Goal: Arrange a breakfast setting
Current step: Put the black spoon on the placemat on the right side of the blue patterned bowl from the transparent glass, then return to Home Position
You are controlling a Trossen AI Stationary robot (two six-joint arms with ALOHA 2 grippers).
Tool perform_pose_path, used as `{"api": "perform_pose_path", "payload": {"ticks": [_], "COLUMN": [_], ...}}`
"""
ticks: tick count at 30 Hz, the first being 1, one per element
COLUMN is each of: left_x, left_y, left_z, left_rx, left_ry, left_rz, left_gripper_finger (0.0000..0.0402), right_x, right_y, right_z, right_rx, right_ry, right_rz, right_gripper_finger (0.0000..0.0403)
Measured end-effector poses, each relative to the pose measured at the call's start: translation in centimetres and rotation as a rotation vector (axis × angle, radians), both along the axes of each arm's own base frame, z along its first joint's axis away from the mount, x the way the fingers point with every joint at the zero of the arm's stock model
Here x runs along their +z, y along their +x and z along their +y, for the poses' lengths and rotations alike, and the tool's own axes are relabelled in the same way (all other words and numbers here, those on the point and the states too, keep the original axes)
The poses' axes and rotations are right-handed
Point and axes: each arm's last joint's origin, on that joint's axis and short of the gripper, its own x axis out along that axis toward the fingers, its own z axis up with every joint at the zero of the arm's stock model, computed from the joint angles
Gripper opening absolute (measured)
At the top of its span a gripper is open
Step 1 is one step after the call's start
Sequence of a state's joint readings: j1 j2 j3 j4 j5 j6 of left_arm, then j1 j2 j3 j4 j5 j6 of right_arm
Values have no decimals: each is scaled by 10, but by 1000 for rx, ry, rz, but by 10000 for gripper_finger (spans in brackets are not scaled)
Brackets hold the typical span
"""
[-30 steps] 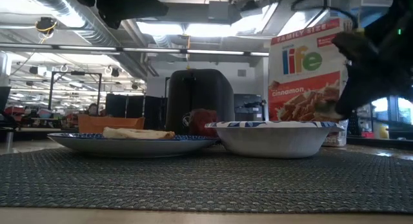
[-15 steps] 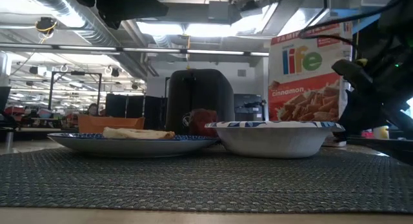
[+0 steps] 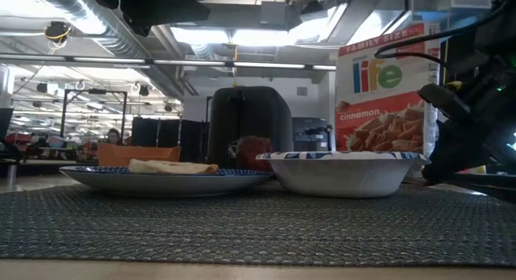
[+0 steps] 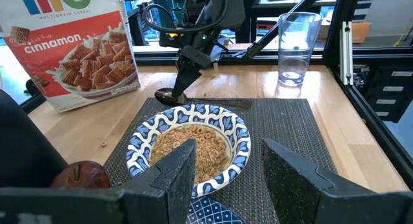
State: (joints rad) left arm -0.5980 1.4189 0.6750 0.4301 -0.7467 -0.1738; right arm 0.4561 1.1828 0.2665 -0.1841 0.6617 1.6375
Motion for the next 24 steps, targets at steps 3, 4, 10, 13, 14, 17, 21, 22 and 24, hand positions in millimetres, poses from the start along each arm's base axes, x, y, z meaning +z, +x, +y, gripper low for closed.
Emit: {"api": "perform_pose_path", "payload": {"ticks": [3,4,10,13,14,17,21,22,24], "left_x": [0,0,0,0,0,0,0,0,0], "left_y": [0,0,0,0,0,0,0,0,0], "left_z": [0,0,0,0,0,0,0,0,0], "left_rx": [3,3,3,3,3,1,-5,-6,-7], "left_ry": [1,1,1,1,1,0,-2,-2,-6], "left_rz": [0,0,0,-1,-1,0,1,1,-5], "left_gripper_finger": [169,169,169,169,169,169,169,169,169], "right_x": [0,0,-1,-1,-1,1,14,18,28], "right_y": [0,0,-2,-2,-2,-1,7,9,13], "right_z": [0,0,-1,-1,-1,-1,4,5,9], "right_rx": [0,0,-7,-12,-6,34,130,161,230], "right_ry": [-2,-6,-17,-31,-39,-67,-93,-94,-98], "right_rz": [2,5,21,15,18,36,53,63,84], "right_gripper_finger": [1,2,47,74,81,95,98,98,96]}}
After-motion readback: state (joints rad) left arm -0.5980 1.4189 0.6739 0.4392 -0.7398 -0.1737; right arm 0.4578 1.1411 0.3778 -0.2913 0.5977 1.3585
